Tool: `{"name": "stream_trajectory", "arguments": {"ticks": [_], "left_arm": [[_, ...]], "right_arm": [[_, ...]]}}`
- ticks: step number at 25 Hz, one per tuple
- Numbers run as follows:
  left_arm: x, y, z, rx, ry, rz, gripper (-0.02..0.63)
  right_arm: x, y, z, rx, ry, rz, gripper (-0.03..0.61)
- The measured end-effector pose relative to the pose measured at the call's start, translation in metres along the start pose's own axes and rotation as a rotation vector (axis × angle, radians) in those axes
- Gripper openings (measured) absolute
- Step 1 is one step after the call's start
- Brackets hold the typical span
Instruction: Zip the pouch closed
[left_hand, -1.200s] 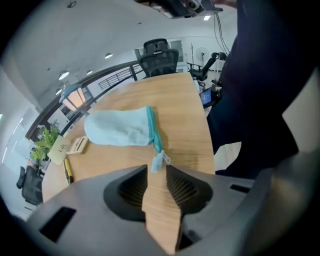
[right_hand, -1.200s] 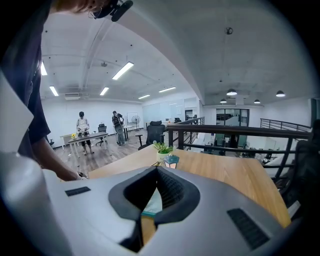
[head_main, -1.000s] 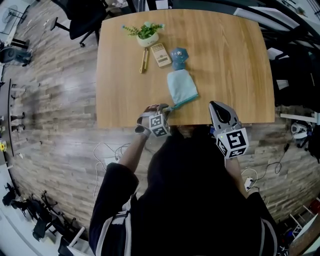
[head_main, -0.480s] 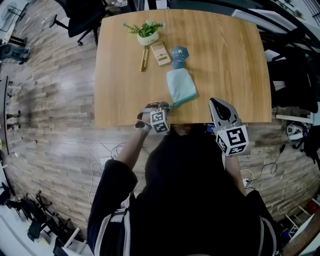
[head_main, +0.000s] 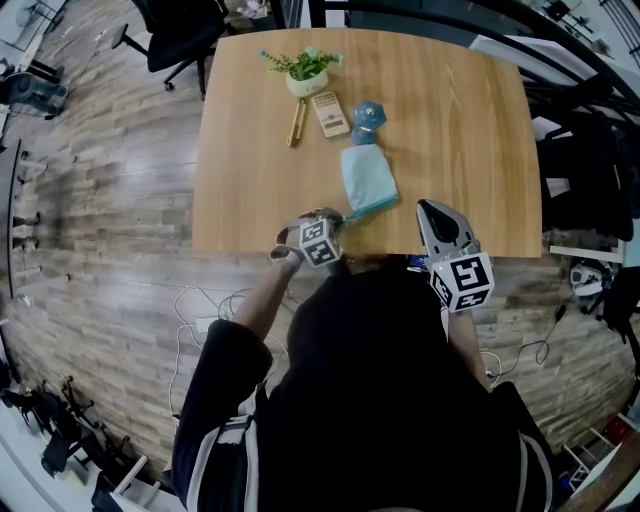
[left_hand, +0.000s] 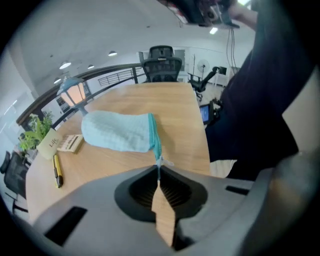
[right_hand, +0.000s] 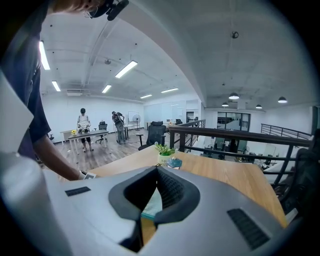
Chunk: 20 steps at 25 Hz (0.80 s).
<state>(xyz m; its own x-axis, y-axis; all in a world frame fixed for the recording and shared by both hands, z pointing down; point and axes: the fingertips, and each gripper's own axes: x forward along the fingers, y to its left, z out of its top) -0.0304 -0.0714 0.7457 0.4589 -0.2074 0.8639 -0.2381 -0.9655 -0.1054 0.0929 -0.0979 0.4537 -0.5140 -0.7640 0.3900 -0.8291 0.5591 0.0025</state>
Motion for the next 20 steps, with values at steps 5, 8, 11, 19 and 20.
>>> {"name": "stream_trajectory", "arguments": {"ticks": [5, 8, 11, 19, 20], "left_arm": [[-0.054, 0.015, 0.051, -0.281, -0.233, -0.082, 0.014], [-0.113, 0.026, 0.1, -0.53, -0.463, -0.196, 0.014], [-0.159, 0.034, 0.132, -0.559, -0.615, -0.204, 0.014], [-0.236, 0.032, 0.169, -0.612, -0.888, -0.263, 0.014], [-0.24, 0.031, 0.17, -0.62, -0.902, -0.266, 0.014]], "right_arm": [[0.008, 0.007, -0.006, -0.006, 0.029, 0.039, 0.014], [0.01, 0.012, -0.006, -0.004, 0.027, 0.055, 0.014], [0.012, 0.015, -0.004, -0.01, 0.013, 0.07, 0.014], [0.002, 0.033, 0.027, -0.083, -0.122, 0.147, 0.014], [0.001, 0.034, 0.028, -0.087, -0.13, 0.15, 0.014]]}}
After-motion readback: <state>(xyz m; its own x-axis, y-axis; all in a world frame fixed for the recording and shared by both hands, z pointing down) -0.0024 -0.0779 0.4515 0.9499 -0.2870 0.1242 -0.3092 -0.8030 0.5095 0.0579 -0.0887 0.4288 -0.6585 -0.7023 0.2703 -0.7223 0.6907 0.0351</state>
